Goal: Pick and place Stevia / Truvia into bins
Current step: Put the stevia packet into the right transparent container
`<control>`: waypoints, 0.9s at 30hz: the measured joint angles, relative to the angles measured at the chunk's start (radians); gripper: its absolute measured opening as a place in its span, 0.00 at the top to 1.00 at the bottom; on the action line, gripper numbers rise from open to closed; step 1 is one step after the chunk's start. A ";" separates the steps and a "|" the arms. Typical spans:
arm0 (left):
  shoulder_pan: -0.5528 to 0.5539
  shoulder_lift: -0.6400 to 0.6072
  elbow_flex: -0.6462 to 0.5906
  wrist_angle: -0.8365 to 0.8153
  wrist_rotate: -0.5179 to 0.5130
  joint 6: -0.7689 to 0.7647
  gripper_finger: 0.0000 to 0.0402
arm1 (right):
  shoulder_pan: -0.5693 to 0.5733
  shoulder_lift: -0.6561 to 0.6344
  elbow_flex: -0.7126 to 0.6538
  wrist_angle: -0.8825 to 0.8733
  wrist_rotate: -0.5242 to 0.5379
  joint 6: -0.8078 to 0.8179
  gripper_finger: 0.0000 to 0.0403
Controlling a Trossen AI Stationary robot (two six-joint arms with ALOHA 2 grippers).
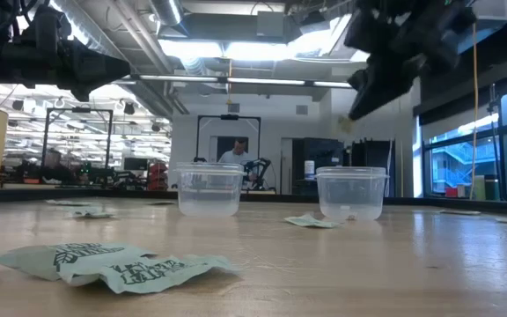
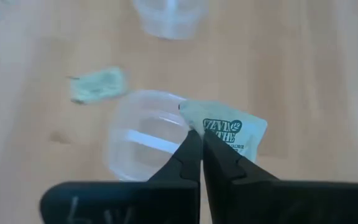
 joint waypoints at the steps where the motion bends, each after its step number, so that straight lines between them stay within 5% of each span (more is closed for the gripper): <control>1: 0.000 0.000 0.000 0.000 0.000 0.000 0.83 | 0.025 0.002 0.002 0.004 0.000 0.008 0.99; 7: 0.000 0.000 0.000 0.000 0.000 0.000 0.83 | 0.111 0.078 0.002 0.023 0.077 0.053 0.98; 27: 0.000 0.000 0.000 0.000 -0.001 0.000 0.82 | 0.127 0.285 0.002 0.059 0.079 0.076 0.97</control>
